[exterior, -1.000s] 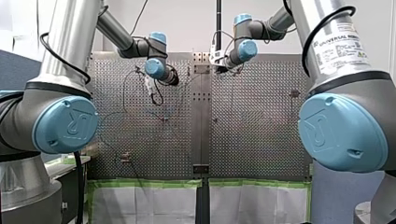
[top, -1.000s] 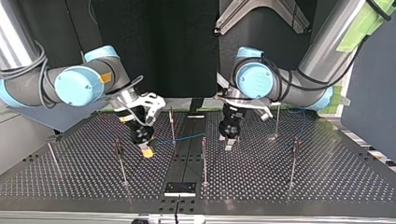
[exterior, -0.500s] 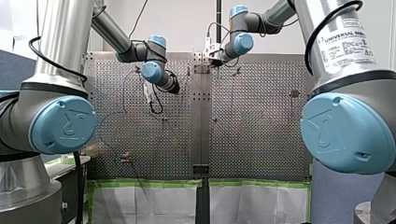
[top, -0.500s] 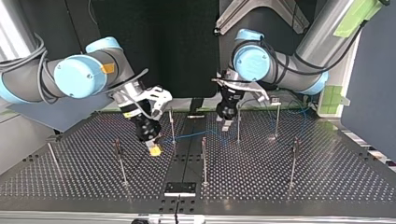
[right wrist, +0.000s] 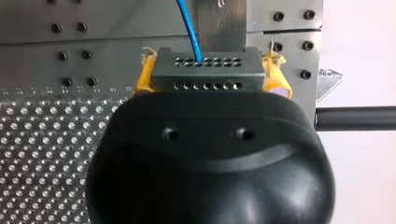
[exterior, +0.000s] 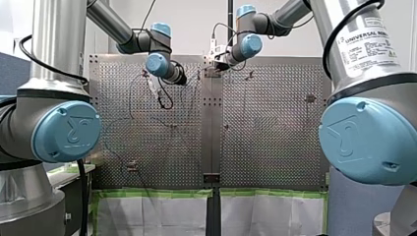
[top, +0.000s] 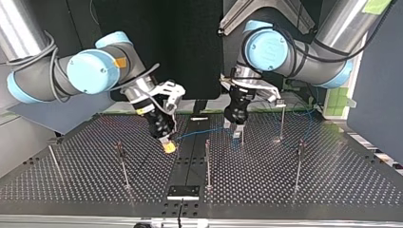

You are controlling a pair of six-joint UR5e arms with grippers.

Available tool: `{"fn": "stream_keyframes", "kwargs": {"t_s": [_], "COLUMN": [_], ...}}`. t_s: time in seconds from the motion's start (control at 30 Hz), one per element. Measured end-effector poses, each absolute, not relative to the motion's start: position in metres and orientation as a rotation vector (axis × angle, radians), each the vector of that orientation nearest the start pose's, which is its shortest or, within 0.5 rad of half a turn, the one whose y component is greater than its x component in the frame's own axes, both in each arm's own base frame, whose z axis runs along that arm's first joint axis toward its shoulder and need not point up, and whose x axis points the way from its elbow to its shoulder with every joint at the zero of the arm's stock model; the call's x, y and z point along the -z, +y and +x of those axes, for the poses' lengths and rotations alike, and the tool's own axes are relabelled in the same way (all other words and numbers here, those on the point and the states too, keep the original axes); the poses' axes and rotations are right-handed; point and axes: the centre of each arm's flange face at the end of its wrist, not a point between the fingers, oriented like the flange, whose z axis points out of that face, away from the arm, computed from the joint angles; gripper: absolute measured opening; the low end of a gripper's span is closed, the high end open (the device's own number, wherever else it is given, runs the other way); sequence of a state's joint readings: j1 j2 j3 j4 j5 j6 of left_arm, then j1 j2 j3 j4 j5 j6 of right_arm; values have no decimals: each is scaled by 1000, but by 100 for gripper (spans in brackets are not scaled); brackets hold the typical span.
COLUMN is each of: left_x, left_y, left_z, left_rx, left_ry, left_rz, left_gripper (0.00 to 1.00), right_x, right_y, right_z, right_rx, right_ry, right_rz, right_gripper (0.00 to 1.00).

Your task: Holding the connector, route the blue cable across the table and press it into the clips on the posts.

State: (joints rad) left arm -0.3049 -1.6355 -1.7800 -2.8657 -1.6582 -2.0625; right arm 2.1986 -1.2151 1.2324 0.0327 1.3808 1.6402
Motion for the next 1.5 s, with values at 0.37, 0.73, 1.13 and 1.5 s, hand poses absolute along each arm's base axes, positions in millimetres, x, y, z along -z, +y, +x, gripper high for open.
{"fn": "stream_keyframes", "kwargs": {"t_s": [0.37, 0.73, 1.13, 1.5], "left_x": [-381, -378, -381, -396], "left_y": [-279, -273, -267, -273], "left_z": [442, 457, 462, 475], "left_rx": [657, 648, 574, 629], "left_ry": [1590, 1543, 1513, 1435], "left_rz": [-187, -200, -200, -178], "left_gripper": [100, 54, 0, 0], "right_x": [-450, -450, -450, -448], "right_y": [-410, -405, -411, -425], "right_z": [506, 510, 506, 495], "right_rx": [2407, 2406, 2407, 2404], "right_ry": [1041, 1028, 1051, 1114], "right_rz": [-2445, -2443, -2436, -2414], "right_gripper": [0, 0, 0, 0]}}
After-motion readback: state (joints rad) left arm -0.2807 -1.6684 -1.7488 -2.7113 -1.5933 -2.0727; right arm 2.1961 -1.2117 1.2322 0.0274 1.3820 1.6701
